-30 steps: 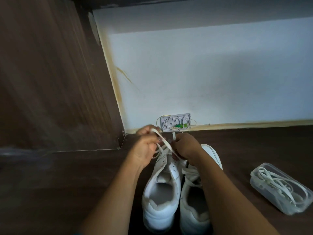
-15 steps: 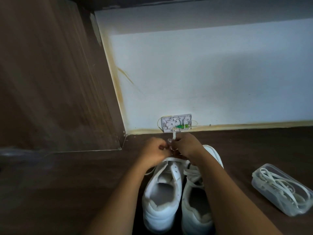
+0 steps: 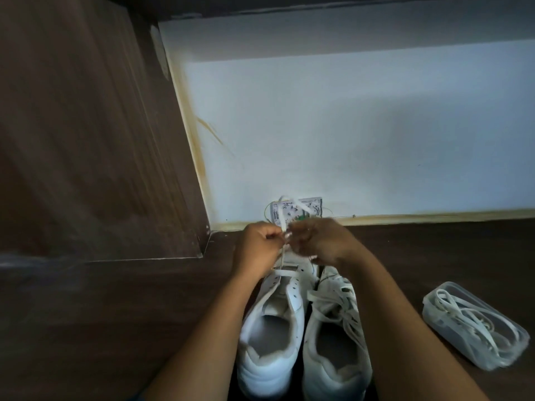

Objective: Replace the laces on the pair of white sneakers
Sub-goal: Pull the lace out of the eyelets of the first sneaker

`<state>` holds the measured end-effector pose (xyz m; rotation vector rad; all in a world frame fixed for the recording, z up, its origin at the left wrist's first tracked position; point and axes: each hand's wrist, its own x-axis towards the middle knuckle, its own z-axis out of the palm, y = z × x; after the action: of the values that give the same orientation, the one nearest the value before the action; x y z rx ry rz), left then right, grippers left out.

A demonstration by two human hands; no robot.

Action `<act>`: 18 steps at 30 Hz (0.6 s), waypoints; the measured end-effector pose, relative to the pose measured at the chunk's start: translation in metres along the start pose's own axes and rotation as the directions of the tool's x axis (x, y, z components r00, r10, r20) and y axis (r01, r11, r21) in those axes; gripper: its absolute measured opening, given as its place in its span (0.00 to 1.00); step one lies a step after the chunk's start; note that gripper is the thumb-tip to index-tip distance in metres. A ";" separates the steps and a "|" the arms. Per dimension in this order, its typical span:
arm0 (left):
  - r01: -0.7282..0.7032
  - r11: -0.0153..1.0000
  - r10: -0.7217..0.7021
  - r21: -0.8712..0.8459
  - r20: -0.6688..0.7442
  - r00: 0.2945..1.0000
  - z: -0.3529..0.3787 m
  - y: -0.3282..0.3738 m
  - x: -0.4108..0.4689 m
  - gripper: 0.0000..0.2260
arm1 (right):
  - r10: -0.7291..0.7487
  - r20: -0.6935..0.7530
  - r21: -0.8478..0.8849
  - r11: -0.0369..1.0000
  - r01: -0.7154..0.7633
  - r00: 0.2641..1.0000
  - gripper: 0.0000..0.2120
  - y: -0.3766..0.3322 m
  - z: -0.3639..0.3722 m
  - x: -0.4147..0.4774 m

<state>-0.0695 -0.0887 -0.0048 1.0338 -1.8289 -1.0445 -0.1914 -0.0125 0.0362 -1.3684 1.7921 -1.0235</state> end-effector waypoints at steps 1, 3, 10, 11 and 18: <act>-0.021 0.998 0.020 -0.054 -0.030 0.999 -0.001 0.004 0.000 0.11 | -0.005 0.089 -0.168 0.986 0.020 0.996 0.09 0.004 0.006 0.002; -0.047 0.993 0.046 -0.104 -0.008 0.999 -0.002 0.012 -0.001 0.05 | -0.030 0.078 -0.356 0.933 0.056 0.997 0.07 0.009 0.018 0.007; 0.155 0.973 -0.201 0.169 0.304 0.931 -0.007 -0.018 -0.004 0.08 | -0.047 -0.294 -0.096 0.995 0.019 0.955 0.15 0.012 0.027 0.018; 0.137 0.968 -0.200 0.211 0.319 0.927 -0.007 -0.020 -0.004 0.06 | -0.066 -0.308 -0.061 0.997 0.049 0.949 0.14 0.009 0.027 0.018; -0.034 0.870 -0.100 0.492 0.243 0.965 -0.001 -0.021 -0.004 0.06 | 0.140 -0.369 0.582 0.806 0.110 0.919 0.13 -0.007 0.005 0.013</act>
<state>-0.0611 -0.0921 -0.0244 1.2699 -2.3834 -0.7694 -0.1866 -0.0271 0.0393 -0.7823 1.5251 -1.7729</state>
